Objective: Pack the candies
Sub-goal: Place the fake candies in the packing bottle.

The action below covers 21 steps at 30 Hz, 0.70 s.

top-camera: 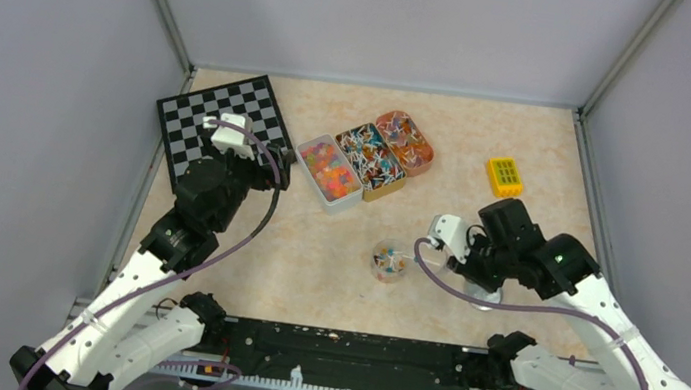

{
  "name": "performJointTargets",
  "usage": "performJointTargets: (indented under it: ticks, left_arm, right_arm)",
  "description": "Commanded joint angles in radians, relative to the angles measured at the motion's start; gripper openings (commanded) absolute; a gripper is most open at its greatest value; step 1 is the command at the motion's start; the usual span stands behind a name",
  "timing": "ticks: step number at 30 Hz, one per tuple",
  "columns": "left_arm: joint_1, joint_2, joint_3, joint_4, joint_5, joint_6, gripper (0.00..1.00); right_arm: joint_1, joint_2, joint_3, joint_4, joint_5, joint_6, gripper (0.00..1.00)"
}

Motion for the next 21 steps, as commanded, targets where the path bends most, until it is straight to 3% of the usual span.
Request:
performJointTargets:
  ticks: [1, 17, 21]
  left_arm:
    - [-0.005, -0.004, -0.004, 0.059, -0.006, -0.002, 0.99]
    - [-0.005, -0.011, -0.004, 0.059, -0.006, -0.002, 0.99]
    - [-0.004, -0.012, -0.004, 0.059, -0.006, -0.002, 0.99]
  right_arm:
    - [0.016, 0.014, 0.064, 0.005, 0.000, 0.015, 0.00]
    - [0.023, 0.024, 0.082, -0.004, 0.026, 0.016, 0.00]
    - [0.022, 0.027, 0.115, 0.057, 0.052, 0.095, 0.00]
